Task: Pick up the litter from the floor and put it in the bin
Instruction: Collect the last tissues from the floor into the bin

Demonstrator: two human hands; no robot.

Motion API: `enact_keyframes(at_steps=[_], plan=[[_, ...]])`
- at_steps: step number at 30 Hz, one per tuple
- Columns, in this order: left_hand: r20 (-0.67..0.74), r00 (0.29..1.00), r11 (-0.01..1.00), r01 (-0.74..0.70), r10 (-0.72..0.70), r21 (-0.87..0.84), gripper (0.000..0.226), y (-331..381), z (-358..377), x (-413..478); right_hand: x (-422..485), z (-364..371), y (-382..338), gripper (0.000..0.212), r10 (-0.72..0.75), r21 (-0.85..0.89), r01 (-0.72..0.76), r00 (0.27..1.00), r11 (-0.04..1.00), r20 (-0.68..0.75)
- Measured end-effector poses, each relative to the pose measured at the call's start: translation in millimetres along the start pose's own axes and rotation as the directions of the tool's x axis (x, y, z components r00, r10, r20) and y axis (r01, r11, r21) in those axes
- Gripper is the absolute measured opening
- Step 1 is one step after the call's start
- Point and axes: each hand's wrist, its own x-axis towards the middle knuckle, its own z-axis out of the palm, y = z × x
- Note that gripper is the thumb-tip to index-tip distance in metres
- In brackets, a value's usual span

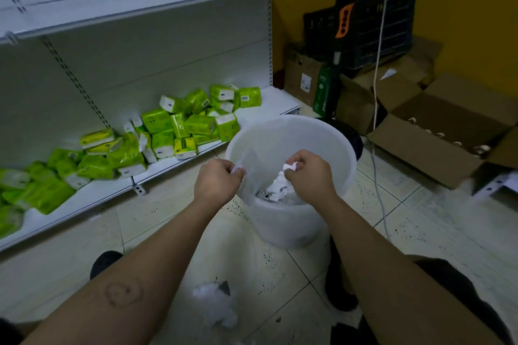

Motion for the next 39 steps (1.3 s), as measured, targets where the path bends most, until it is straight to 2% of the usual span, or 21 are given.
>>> enact_keyframes(at_steps=[3, 6, 7, 9, 11, 14, 19, 25, 27, 32, 34, 36, 39], plan=[[-0.005, 1.000, 0.999, -0.030, 0.030, 0.014, 0.030, 10.0, 18.2, 12.2, 4.8, 5.0, 4.8, 0.015, -0.005, 0.032, 0.007, 0.998, 0.999, -0.055], [0.003, 1.000, 1.000, -0.022, 0.022, 0.002, 0.024, 12.7, 39.8, 19.3, 5.6, 5.5, 17.4, 0.014, 0.042, 0.045, -0.040, 0.998, 0.998, -0.049], [0.028, 0.999, 1.000, -0.020, 0.020, 0.012, 0.025, 11.5, 47.7, 20.5, 6.3, 5.0, 21.1, 0.021, 0.063, 0.056, -0.061, 0.998, 0.997, -0.029], [0.144, 0.987, 0.980, -0.092, 0.068, 0.174, 0.051, 8.1, 63.9, 18.6, 9.4, 4.7, 27.7, 0.047, 0.105, 0.036, -0.108, 0.993, 0.994, 0.059], [0.189, 0.973, 0.938, -0.187, 0.135, 0.293, 0.068, 1.3, 74.8, 11.5, 9.0, 6.7, 33.1, 0.066, 0.131, -0.064, -0.122, 0.977, 0.991, 0.168], [0.150, 0.969, 0.933, -0.230, 0.194, 0.277, 0.068, -14.1, 74.1, 3.0, 2.5, 12.7, 36.9, 0.069, 0.144, -0.131, -0.114, 0.960, 0.985, 0.242], [0.226, 0.953, 0.897, -0.273, 0.203, 0.348, 0.073, -62.1, 54.0, -27.1, -25.0, 35.3, 28.3, 0.068, 0.039, -0.212, 0.031, 0.948, 0.977, 0.317], [0.309, 0.951, 0.924, -0.136, 0.020, 0.357, 0.071, -127.7, 32.9, -70.0, -74.7, 75.6, 11.8, 0.064, -0.172, -0.270, 0.285, 0.911, 0.920, 0.374], [0.319, 0.947, 0.935, -0.077, -0.041, 0.347, 0.069, -146.6, 28.1, -79.7, -87.5, 88.9, 10.2, 0.062, -0.211, -0.296, 0.358, 0.878, 0.886, 0.430], [0.381, 0.907, 0.942, 0.044, -0.177, 0.332, 0.064, -186.7, 30.0, -99.1, -107.5, 118.6, 31.0, 0.060, -0.050, -0.411, 0.418, 0.748, 0.810, 0.662], [0.424, 0.881, 0.927, 0.040, -0.208, 0.372, 0.062, -199.7, 36.7, -103.7, -118.5, 132.9, 48.2, 0.059, 0.082, -0.456, 0.336, 0.725, 0.824, 0.684], [0.485, 0.840, 0.905, 0.017, -0.243, 0.424, 0.060, -214.1, 46.5, -107.4, -138.9, 150.1, 67.7, 0.057, 0.235, -0.489, 0.193, 0.692, 0.851, 0.682], [0.560, 0.771, 0.885, 0.009, -0.302, 0.465, 0.059, -236.9, 63.0, -106.2, -168.7, 180.4, 96.8, 0.055, 0.369, -0.514, 0.122, 0.559, 0.849, 0.743]])
